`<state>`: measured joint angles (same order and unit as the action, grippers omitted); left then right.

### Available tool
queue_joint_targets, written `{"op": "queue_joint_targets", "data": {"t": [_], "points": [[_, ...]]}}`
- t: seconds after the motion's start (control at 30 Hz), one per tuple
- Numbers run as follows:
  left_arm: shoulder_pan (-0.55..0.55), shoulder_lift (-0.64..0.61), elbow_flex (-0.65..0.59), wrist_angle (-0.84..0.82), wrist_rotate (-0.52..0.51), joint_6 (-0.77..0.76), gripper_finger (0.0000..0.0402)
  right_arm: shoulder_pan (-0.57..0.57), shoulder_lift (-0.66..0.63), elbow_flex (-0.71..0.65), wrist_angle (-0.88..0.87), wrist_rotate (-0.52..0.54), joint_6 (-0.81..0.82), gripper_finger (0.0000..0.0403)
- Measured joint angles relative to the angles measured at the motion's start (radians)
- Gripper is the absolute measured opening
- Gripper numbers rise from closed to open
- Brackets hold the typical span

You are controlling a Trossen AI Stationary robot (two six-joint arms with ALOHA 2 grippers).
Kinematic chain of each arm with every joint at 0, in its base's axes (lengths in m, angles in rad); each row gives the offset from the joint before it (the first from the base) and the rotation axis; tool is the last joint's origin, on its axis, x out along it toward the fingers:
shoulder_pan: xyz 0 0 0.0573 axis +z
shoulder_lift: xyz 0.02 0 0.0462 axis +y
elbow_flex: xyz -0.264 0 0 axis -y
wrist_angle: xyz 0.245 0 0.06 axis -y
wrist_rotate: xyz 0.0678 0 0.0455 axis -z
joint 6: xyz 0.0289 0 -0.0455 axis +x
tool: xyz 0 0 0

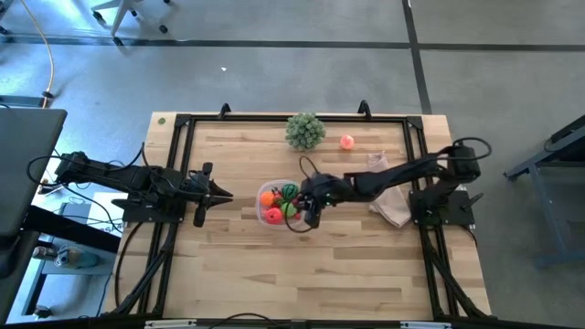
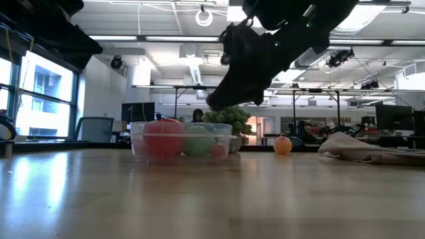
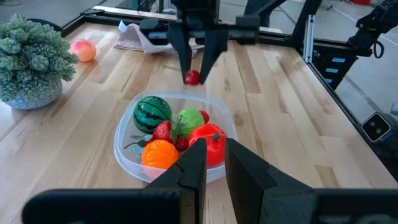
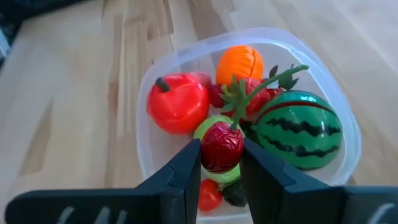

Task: Pick and placing Produce into tupperware
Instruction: Put the red cherry into the transparent bin

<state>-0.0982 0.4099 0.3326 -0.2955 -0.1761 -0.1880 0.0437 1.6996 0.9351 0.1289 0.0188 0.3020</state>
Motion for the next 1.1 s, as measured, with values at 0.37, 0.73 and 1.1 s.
{"op": "queue_joint_targets", "data": {"t": [0.37,0.73,1.1], "points": [[0.0,0.0,0.0,-0.002,0.0,0.0,0.0046,0.003,0.154,0.155,-0.164,0.061,-0.171,0.0089],[0.0,0.0,0.0,-0.002,0.0,0.0,0.0046,0.013,0.18,0.185,-0.212,0.139,-0.225,0.0089],[0.0,0.0,0.0,-0.002,0.0,0.0,0.0046,0.014,0.18,0.185,-0.227,0.124,-0.224,0.0105]]}}
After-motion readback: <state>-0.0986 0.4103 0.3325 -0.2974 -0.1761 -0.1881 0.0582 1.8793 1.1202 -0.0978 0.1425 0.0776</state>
